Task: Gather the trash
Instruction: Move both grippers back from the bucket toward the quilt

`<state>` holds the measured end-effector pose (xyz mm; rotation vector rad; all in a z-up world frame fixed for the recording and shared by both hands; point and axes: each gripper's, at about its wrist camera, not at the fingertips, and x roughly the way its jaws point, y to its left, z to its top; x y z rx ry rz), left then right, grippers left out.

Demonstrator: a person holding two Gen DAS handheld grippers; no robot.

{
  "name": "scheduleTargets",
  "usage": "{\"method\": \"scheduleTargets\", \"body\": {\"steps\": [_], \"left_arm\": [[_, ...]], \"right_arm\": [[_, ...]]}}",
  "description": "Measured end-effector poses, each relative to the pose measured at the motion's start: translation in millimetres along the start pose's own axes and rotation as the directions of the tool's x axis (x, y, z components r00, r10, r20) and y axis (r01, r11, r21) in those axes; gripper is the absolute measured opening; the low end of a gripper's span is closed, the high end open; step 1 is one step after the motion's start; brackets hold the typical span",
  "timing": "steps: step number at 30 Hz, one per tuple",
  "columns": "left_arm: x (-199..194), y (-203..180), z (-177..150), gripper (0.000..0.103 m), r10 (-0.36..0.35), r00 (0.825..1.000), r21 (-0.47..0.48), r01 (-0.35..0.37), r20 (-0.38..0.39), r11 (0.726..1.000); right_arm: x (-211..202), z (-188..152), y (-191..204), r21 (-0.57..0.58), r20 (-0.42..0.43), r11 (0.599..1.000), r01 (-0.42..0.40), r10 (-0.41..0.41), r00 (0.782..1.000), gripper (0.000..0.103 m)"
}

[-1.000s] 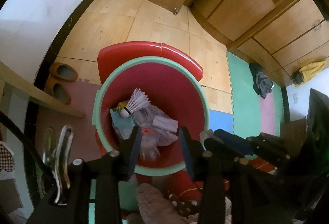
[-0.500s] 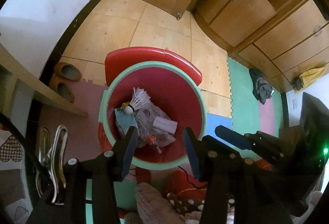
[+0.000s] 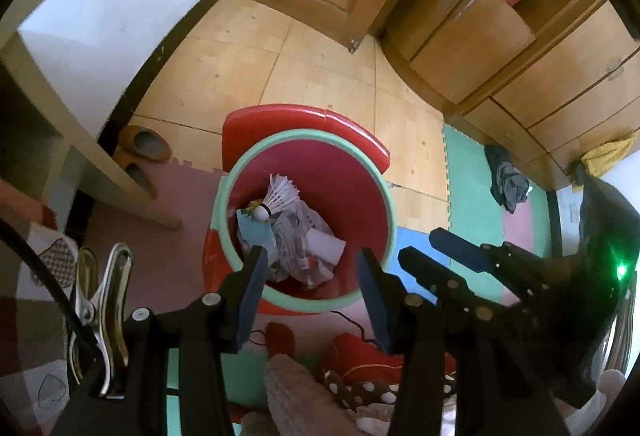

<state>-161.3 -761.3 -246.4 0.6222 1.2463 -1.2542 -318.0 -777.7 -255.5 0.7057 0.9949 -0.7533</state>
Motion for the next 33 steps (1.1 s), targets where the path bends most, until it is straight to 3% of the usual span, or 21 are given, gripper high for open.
{"method": "scheduleTargets", "body": {"steps": [4,8,16,28,33], "left_arm": [[-22.0,5.2,-7.0,0.048,0.003,1.0,-0.023,-0.003,0.029,1.0],[-41.4,10.1,-12.5,0.048,0.023,0.998,-0.038,-0.021,0.054,0.999],[-82.8,22.0,-24.3,0.049,0.043,0.994,-0.076,-0.036,0.098,0.997],[-166.9,45.0,-50.5,0.048,0.076,0.979,-0.16,-0.046,0.19,0.986],[-207.5,57.7,-71.0,0.048,0.157,0.959,-0.205,-0.109,0.236,0.973]], "right_arm": [[-13.2,-0.7,3.2,-0.005,0.018,1.0,0.006,-0.005,1.0,0.037],[-23.4,-0.7,5.3,0.003,0.023,1.0,0.002,-0.002,1.0,0.048],[-53.8,6.3,26.6,-0.033,0.071,0.999,-0.029,0.032,0.997,0.048],[-116.6,17.7,108.5,-0.191,0.151,0.975,-0.116,0.146,0.978,0.048],[-136.4,12.7,147.0,-0.255,0.158,0.955,-0.152,0.196,0.968,0.048]]}}
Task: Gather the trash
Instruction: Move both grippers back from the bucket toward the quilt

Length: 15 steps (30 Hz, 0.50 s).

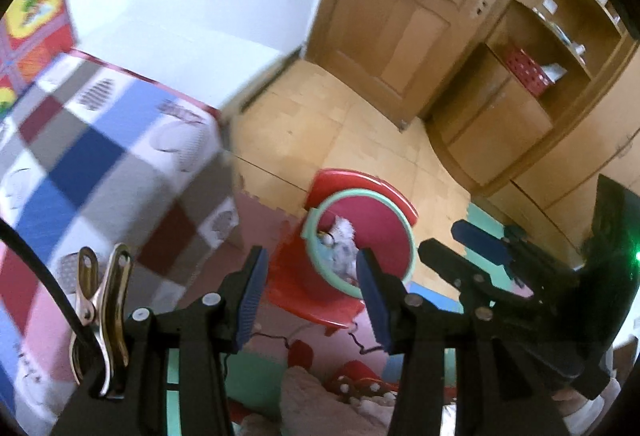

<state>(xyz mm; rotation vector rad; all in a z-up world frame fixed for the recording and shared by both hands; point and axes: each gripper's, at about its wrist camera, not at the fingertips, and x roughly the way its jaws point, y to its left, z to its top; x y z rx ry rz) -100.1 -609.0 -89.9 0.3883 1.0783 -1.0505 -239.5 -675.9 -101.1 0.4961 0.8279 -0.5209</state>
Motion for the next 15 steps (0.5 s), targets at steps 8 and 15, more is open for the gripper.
{"method": "scheduleTargets", "body": {"steps": [8,15], "left_arm": [[-59.9,37.5,-13.4,0.048,0.089,0.995,-0.066,-0.086,0.051,0.994],[-117.2,78.2,-25.2,0.049,0.166,0.982,-0.129,-0.154,0.089,0.98]], "right_arm": [[-27.2,9.7,63.7,-0.117,0.041,0.992,-0.055,0.06,0.997,0.048],[-46.0,14.9,123.1,-0.23,0.062,0.968,-0.101,0.118,0.991,0.048]]}}
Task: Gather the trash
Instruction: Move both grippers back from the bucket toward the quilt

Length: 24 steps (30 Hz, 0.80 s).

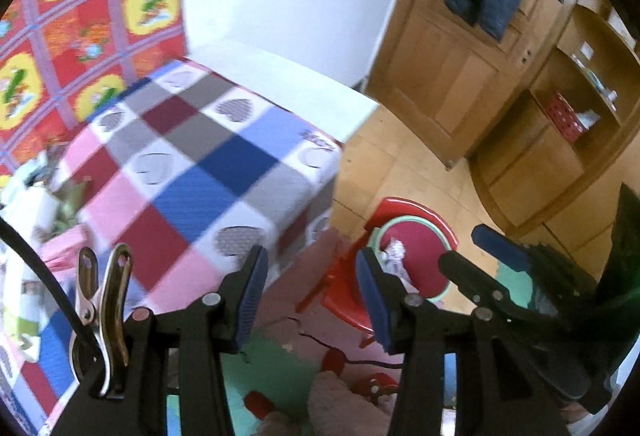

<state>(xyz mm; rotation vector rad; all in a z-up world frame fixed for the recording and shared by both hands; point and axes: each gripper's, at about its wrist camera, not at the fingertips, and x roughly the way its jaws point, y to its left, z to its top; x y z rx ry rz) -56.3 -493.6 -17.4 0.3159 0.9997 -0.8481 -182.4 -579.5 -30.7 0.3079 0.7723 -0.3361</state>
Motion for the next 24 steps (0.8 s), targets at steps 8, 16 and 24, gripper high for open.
{"method": "scheduleTargets", "body": {"steps": [8,16,24], "left_arm": [[-53.2,66.2,-15.7,0.049,0.086,0.996,-0.091,-0.084,0.027,0.992],[-112.8,132.2,-37.8,0.049,0.155,0.985,-0.197,-0.138,0.078,0.971],[-150.9,190.0,-58.3,0.049,0.243,0.965,-0.3,-0.204,0.098,0.932]], "right_arm": [[-0.9,10.0,75.8,-0.13,0.013,0.986,-0.107,0.109,0.994,0.048],[-3.9,24.6,157.7,-0.219,0.007,0.944,-0.245,0.253,0.968,0.048],[0.2,40.9,224.3,-0.277,-0.015,0.894,-0.353,0.363,0.932,0.048]]}}
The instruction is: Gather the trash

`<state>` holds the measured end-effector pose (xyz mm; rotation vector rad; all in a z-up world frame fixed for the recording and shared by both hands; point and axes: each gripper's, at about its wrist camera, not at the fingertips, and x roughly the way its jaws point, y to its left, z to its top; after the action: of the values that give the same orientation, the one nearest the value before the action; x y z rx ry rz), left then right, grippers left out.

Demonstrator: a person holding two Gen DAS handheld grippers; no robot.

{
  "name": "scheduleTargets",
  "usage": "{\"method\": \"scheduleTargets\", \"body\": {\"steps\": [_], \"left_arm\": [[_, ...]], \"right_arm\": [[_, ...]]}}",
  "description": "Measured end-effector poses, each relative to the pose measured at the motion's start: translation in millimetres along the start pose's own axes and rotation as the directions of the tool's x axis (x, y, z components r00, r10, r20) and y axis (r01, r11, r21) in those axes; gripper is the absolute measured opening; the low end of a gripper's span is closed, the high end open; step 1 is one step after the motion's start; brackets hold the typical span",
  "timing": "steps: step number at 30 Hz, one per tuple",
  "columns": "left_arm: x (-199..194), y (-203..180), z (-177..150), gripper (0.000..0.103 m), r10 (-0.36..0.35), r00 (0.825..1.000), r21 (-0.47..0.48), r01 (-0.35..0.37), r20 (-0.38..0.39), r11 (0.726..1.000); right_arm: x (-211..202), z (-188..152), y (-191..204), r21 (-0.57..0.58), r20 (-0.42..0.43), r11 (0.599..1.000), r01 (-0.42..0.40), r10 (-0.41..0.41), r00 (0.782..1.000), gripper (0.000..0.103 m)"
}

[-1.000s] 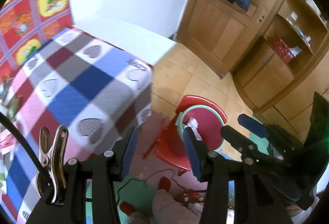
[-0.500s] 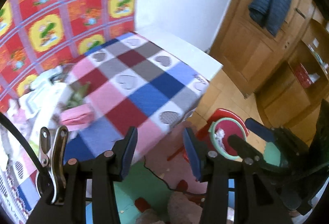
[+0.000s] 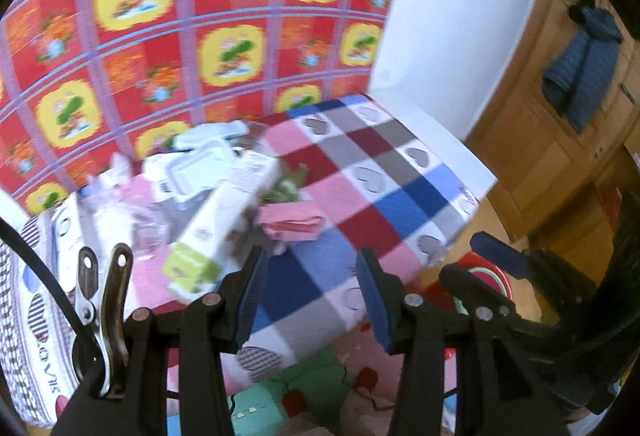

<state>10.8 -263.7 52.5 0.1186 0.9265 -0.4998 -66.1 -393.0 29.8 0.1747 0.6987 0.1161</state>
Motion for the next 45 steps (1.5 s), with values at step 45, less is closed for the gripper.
{"method": "scheduleTargets", "body": {"steps": [45], "left_arm": [[196.4,239.6,106.0,0.049,0.342,0.931,-0.414,-0.362,-0.125,0.835]], "right_arm": [[255.7,162.7,61.7,-0.204,-0.195,0.906,-0.37,0.333,0.923,0.048]]}}
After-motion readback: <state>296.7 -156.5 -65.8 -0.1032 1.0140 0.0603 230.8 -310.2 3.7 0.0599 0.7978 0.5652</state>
